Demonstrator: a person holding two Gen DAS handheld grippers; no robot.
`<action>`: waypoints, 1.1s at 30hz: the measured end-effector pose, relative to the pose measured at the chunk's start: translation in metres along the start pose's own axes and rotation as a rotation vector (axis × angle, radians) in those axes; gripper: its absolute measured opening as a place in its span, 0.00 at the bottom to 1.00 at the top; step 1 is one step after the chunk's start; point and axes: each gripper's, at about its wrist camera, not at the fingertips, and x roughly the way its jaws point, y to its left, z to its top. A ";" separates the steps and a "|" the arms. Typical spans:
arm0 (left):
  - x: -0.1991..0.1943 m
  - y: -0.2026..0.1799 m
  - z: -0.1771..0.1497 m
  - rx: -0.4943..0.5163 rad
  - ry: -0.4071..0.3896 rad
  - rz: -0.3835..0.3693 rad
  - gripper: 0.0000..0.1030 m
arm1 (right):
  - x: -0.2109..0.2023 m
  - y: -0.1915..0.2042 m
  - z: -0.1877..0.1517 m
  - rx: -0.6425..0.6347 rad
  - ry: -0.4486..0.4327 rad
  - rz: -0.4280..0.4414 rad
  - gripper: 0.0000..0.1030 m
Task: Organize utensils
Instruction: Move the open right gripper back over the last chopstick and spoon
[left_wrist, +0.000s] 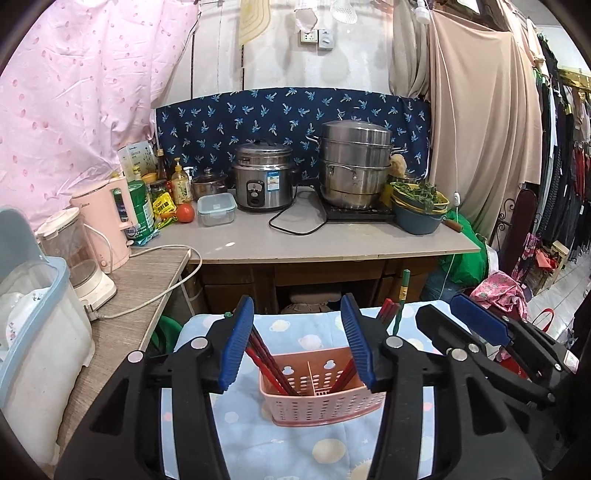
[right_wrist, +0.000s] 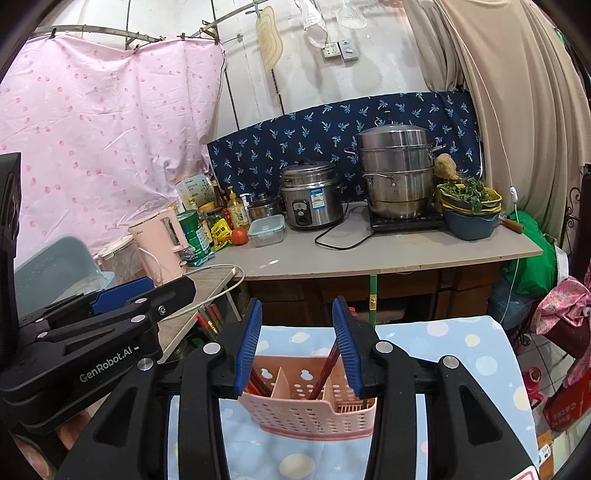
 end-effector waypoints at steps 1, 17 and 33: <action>-0.003 0.000 -0.001 0.000 -0.002 -0.001 0.46 | -0.003 0.001 -0.001 -0.001 -0.001 0.000 0.38; -0.045 -0.003 -0.026 0.009 0.000 0.003 0.49 | -0.048 0.015 -0.025 -0.016 0.010 -0.004 0.38; -0.067 -0.003 -0.077 0.017 0.053 0.011 0.56 | -0.076 0.013 -0.078 0.011 0.081 -0.018 0.41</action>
